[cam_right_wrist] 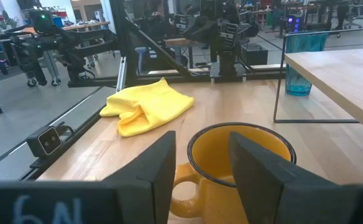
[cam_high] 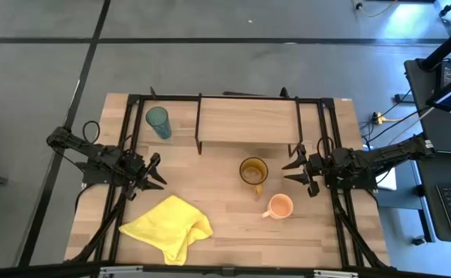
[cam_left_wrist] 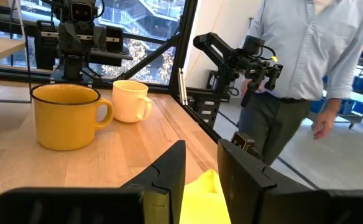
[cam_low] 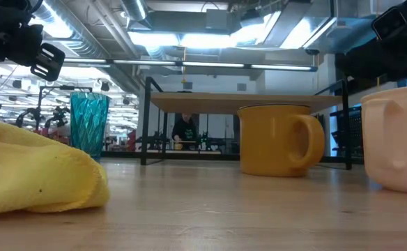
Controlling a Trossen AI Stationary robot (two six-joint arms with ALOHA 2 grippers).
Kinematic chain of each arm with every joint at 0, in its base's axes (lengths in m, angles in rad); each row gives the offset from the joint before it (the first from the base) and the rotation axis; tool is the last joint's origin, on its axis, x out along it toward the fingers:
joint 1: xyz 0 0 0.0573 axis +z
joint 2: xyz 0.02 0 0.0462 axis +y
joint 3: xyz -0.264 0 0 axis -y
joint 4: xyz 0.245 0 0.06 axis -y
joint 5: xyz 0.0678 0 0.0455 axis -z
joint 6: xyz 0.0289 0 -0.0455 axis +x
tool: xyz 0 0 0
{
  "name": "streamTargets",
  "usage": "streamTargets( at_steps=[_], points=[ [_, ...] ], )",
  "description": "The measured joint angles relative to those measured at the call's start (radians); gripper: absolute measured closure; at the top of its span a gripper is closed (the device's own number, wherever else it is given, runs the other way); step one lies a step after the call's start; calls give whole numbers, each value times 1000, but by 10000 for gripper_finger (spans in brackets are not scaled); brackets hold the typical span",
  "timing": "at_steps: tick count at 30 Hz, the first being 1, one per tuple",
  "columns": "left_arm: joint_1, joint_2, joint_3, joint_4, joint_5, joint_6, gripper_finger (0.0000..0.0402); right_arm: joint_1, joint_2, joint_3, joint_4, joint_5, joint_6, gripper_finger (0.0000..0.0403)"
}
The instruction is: Stack small to large cups/mugs on shelf
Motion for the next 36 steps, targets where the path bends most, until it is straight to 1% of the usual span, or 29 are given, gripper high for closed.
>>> streamTargets(
  at_steps=[14, 16, 19, 25, 27, 29, 31, 36],
  points=[
    [0, 0, 0, 0, 0, 0, 315, 0, 0, 0, 1, 0, 5, 254],
    [0, 0, 0, 0, 0, 0, 315, 0, 0, 0, 1, -1, 49, 254],
    [0, 0, 0, 0, 0, 0, 315, 0, 0, 0, 3, -1, 193, 254],
    [0, 0, 0, 0, 0, 0, 315, 0, 0, 0, 42, 86, 623, 254],
    [0, 0, 0, 0, 0, 0, 315, 0, 0, 0, 95, 146, 729, 254],
    [0, 0, 0, 0, 0, 0, 315, 0, 0, 0, 153, 222, 795, 254],
    [0, 0, 0, 0, 0, 0, 315, 0, 0, 0, 224, 284, 798, 254],
    [0, 0, 0, 0, 0, 0, 315, 0, 0, 0, 423, 379, 660, 254]
  ],
)
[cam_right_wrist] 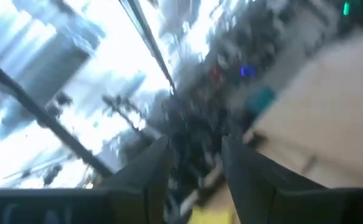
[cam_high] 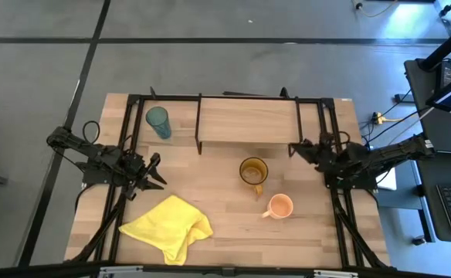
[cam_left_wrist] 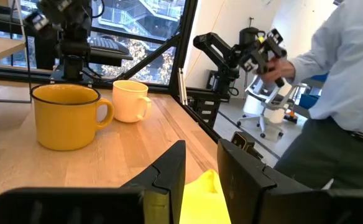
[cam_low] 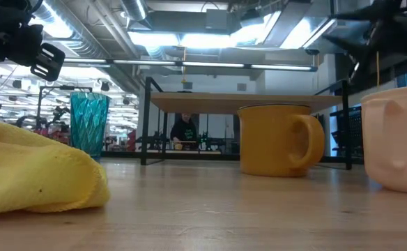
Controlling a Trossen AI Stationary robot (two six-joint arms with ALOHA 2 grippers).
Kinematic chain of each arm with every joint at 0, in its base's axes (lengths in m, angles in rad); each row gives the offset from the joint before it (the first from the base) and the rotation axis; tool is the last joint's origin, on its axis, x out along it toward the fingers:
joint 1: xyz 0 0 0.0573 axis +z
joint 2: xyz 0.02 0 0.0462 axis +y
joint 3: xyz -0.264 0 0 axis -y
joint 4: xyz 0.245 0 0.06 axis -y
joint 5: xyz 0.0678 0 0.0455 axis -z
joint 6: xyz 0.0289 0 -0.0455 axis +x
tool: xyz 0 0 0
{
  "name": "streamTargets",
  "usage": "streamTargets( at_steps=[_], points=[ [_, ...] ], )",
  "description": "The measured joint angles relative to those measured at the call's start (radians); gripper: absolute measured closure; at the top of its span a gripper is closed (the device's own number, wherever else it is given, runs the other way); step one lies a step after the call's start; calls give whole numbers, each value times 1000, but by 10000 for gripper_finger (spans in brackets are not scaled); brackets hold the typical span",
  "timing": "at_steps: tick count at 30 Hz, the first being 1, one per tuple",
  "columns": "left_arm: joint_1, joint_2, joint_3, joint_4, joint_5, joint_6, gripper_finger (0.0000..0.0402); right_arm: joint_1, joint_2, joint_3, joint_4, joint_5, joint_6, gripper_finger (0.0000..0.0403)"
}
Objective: Stack small to large cups/mugs on shelf
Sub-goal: Put the light orange mug on the shelf
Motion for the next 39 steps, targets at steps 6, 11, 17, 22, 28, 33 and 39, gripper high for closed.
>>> streamTargets(
  at_steps=[6, 11, 17, 22, 28, 33, 39],
  points=[
    [0, 0, 0, 0, 0, 0, 315, 0, 0, 53, 57, -9, -22, 254],
    [0, 0, 0, 0, 0, 0, 315, 0, 0, 63, 26, -21, -80, 254],
    [0, 0, 0, 0, 0, 0, 315, 0, 0, 63, 27, -2, -17, 254],
    [0, 0, 0, 0, 0, 0, 315, 1, 5, 110, 43, -64, -45, 254],
    [0, 0, 0, 0, 0, 0, 315, 34, 142, 483, -394, -94, -231, 254],
    [0, 0, 0, 0, 0, 0, 315, 39, 374, 877, -1168, -85, -178, 254],
    [0, 0, 0, 0, 0, 0, 314, 65, 611, 1143, -1830, -175, 67, 254]
  ],
)
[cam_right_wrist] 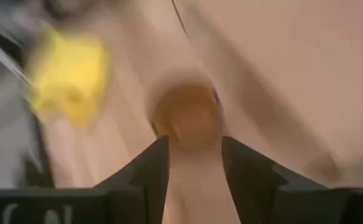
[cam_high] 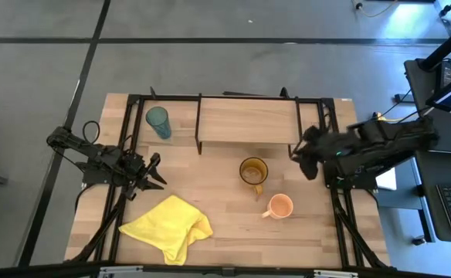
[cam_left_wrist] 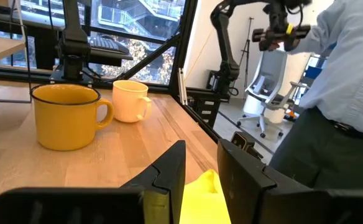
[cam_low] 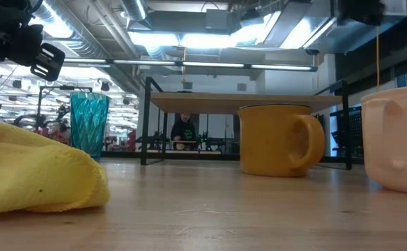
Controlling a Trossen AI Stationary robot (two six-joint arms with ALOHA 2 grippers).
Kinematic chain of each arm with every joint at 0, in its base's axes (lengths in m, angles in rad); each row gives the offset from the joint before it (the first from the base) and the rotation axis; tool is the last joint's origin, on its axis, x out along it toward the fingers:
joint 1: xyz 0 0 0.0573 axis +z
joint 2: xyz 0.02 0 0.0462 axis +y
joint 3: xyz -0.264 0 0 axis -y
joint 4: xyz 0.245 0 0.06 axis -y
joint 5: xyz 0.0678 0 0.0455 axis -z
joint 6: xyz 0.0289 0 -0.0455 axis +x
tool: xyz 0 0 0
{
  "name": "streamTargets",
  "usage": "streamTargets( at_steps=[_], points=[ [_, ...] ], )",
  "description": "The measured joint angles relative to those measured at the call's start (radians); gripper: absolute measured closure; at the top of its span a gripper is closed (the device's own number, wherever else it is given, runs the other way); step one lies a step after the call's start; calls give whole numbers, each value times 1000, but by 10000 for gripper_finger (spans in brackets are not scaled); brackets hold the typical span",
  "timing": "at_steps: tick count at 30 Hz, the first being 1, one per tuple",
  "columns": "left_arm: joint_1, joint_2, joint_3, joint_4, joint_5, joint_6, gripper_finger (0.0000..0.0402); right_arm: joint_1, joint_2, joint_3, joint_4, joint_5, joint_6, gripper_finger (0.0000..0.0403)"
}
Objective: Stack small to large cups/mugs on shelf
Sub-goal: Put the light orange mug on the shelf
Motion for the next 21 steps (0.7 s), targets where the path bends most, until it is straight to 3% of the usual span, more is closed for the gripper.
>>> streamTargets(
  at_steps=[5, 12, 21],
  points=[
    [0, 0, 0, 0, 0, 0, 315, 119, 131, 45, -206, -97, 207, 254],
    [0, 0, 0, 0, 0, 0, 315, 284, 242, 11, -70, -155, 447, 254],
    [0, 0, 0, 0, 0, 0, 315, 369, 380, -51, 3, -97, 625, 243]
  ],
)
